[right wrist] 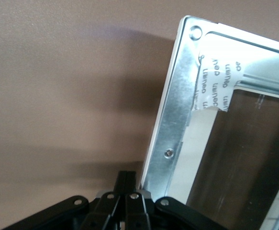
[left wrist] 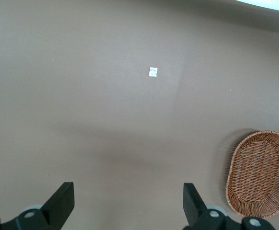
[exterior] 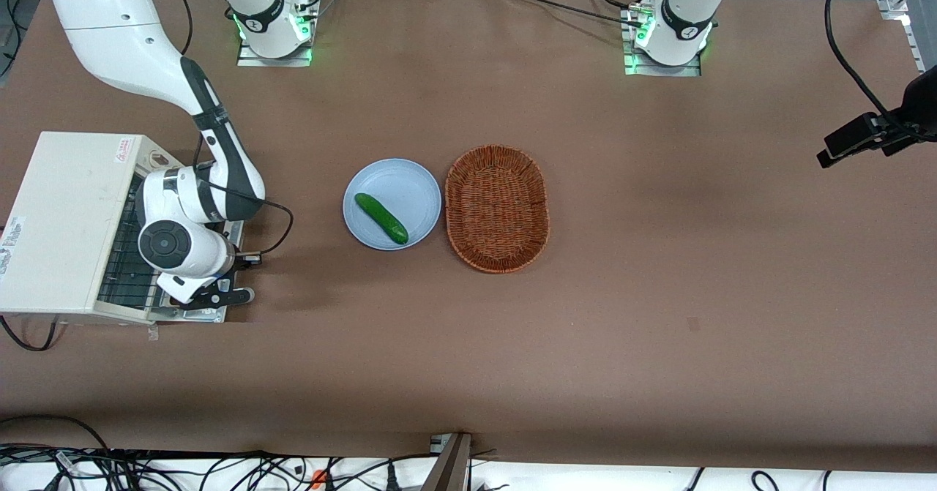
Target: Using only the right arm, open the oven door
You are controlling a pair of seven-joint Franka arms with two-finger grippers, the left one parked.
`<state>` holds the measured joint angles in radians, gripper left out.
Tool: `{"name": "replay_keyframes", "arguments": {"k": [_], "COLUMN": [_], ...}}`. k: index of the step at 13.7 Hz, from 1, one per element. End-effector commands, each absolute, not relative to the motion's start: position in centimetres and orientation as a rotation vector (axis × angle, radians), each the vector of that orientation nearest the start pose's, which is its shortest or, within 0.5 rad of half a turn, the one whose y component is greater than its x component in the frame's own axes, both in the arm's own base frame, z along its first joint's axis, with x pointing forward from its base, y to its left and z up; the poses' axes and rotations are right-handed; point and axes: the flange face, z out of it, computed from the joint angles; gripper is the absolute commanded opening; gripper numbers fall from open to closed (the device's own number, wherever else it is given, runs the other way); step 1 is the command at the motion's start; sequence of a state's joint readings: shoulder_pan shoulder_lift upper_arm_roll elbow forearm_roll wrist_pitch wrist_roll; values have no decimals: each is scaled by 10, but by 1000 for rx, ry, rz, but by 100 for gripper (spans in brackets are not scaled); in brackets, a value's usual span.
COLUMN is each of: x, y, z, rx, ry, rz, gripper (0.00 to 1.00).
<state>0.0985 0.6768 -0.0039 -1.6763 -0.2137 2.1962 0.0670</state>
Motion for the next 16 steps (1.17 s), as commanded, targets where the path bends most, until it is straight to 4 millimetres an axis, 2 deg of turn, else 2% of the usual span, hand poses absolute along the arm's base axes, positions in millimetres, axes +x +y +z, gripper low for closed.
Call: {"name": "replay_keyframes", "arguments": {"k": [1, 4, 7, 8, 9, 10, 11, 12, 14, 16], "x": [664, 661, 662, 663, 667, 670, 672, 673, 661, 657], "y": [23, 56, 69, 70, 70, 70, 69, 69, 66, 64], "z": [197, 199, 204, 214, 233, 258, 284, 316, 372, 435], "rx": [-3343, -3277, -3243, -3242, -3245, -3246, -3248, -3247, -3257, -3232], "ry": [-270, -258, -256, -253, -257, -243, -245, -241, -221, -162], "rz": [267, 268, 253, 228, 184, 121, 60, -10, 11, -74], "gripper": [0, 0, 0, 0, 9, 64, 100, 100, 100, 100]}}
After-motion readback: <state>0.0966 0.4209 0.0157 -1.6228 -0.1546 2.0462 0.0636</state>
